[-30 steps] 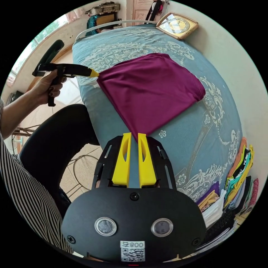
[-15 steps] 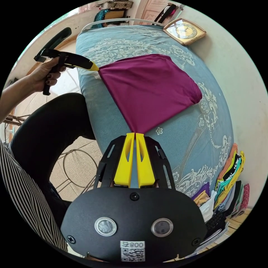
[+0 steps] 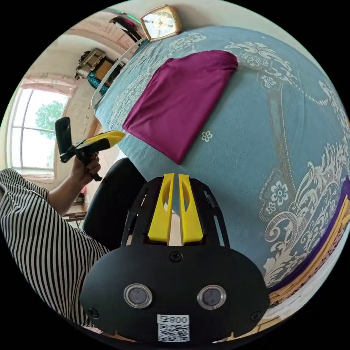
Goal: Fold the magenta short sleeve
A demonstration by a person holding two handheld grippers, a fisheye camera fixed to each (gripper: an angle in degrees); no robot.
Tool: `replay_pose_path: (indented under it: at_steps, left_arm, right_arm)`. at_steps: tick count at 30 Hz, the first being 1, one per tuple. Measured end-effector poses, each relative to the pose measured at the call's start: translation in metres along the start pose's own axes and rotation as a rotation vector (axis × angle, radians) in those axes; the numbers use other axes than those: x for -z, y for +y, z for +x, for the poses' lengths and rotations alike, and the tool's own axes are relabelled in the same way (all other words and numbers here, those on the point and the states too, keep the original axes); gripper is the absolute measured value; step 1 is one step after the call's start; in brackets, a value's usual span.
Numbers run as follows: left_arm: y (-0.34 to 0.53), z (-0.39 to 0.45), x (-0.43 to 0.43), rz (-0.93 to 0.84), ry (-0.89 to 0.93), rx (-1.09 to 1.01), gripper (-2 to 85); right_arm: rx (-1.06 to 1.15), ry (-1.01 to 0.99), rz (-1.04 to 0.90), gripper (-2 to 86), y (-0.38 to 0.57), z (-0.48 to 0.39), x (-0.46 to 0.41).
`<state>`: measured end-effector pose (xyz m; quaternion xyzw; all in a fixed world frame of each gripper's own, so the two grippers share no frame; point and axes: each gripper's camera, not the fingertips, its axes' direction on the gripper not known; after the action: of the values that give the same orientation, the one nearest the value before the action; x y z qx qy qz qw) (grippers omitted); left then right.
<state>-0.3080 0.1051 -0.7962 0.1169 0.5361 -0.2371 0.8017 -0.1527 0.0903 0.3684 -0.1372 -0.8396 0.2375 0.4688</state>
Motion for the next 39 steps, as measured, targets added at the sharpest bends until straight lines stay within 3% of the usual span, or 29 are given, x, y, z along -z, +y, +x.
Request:
replay_pose_path:
  at_steps: [6, 11, 25, 31, 34, 39]
  left_arm:
    - [-0.029, 0.071, -0.074, -0.233, -0.256, -0.402, 6.0]
    - [-0.025, 0.088, -0.103, -0.302, -0.388, -0.487, 2.9]
    - [-0.023, 0.068, -0.089, -0.201, -0.320, -0.421, 1.6]
    - [-0.029, 0.038, -0.068, -0.168, -0.285, -0.355, 2.1]
    - [-0.027, 0.008, -0.043, -0.116, -0.202, -0.226, 2.6]
    - [-0.007, -0.075, -0.002, 0.006, 0.188, 0.168, 4.8]
  right_arm:
    - [-0.158, -0.244, 0.056, 5.0, 0.005, 0.057, 0.034]
    - [-0.212, -0.342, 0.065, 6.6, 0.004, 0.086, 0.055]
    - [-0.304, -0.547, 0.054, 7.6, -0.002, 0.123, 0.093]
    - [-0.310, -0.606, 0.035, 3.4, 0.003, 0.123, 0.105]
    - [-0.304, -0.659, 0.079, 2.5, 0.010, 0.121, 0.121]
    - [-0.283, -0.741, 0.133, 1.9, 0.020, 0.109, 0.150]
